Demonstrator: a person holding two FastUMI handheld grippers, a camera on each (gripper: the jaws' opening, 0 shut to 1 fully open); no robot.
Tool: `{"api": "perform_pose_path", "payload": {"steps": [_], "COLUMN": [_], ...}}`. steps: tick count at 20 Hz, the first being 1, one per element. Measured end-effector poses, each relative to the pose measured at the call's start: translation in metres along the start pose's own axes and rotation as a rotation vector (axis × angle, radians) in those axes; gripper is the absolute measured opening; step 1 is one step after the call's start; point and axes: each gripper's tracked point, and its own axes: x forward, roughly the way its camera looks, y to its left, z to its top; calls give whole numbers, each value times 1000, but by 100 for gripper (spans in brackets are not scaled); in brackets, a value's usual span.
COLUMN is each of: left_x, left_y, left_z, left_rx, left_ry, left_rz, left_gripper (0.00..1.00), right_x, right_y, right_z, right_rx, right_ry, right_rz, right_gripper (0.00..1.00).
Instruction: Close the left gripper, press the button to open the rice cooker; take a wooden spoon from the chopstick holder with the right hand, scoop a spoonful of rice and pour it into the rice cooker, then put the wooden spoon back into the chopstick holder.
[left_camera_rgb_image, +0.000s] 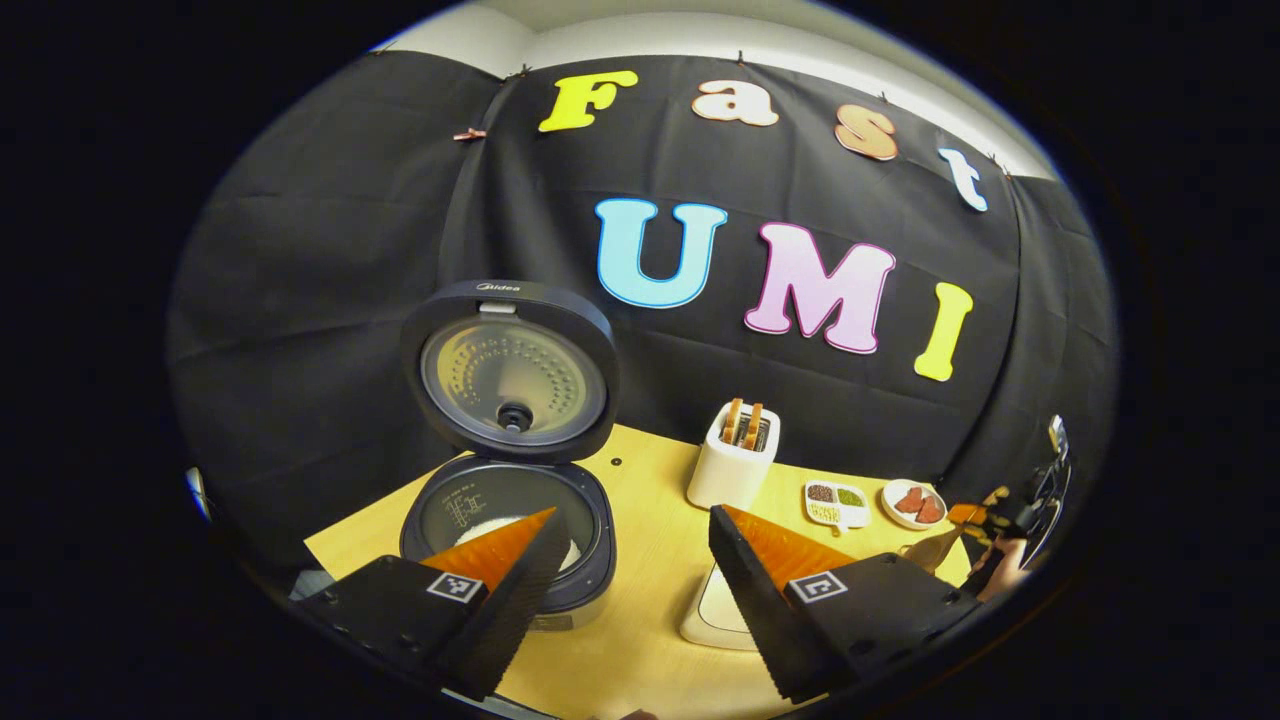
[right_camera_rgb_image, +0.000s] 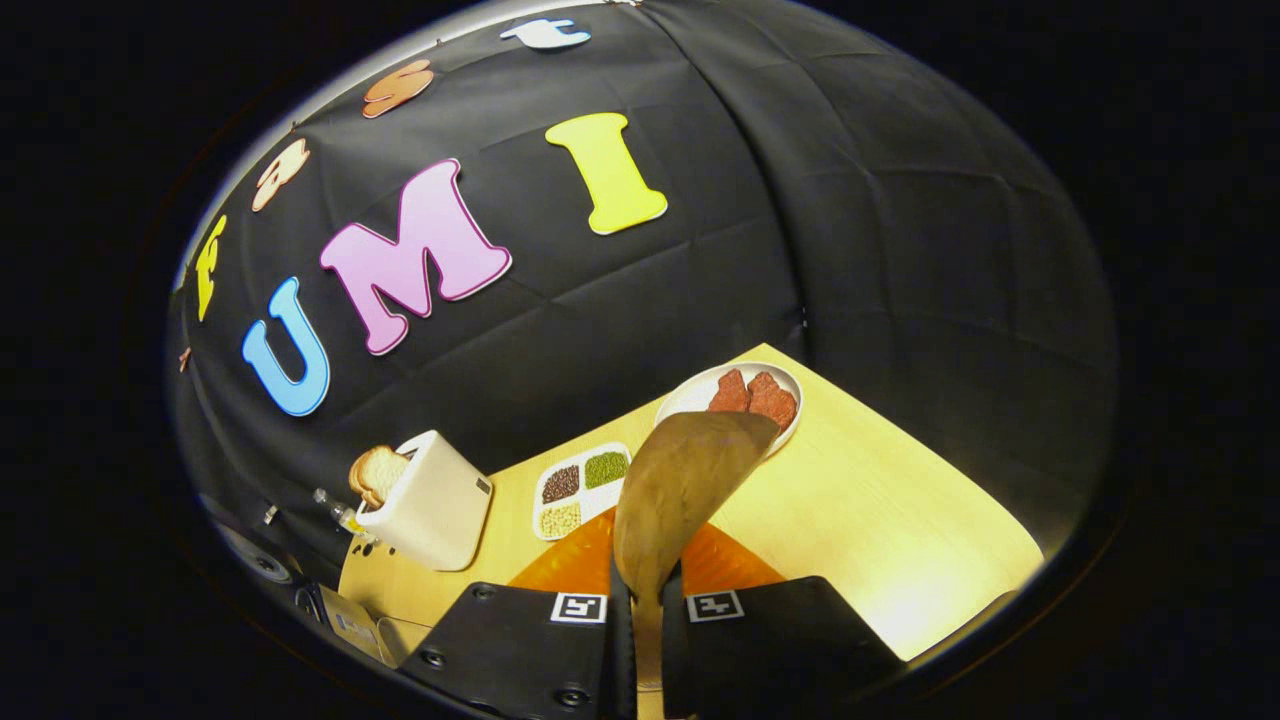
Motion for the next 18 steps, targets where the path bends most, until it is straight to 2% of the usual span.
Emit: {"api": "perform_pose_path", "payload": {"steps": [6, 10, 11, 15, 17, 18], "left_x": [-1, -3, -4, -5, -3, -3], "left_y": [11, 24, 26, 41, 52, 56], "left_z": [25, 57, 68, 115, 137, 147], "left_rx": [29, 96, 117, 169, 199, 216], "left_ry": [-52, -130, -159, -286, -342, -374], "left_rz": [39, 66, 68, 78, 87, 89], "left_gripper": [95, 95, 95, 95, 95, 95], "right_x": [15, 10, 10, -14, -29, -37], "right_y": [-5, -1, 2, 2, -7, -14], "right_z": [-31, -41, -38, -24, -15, -9], "right_rx": [-3, -69, -74, -72, -123, -167], "right_ry": [66, 87, 79, 47, 14, 1], "right_rz": [-13, -17, -12, -24, -48, -65], "right_gripper": [16, 18, 10, 70, 100, 99]}}
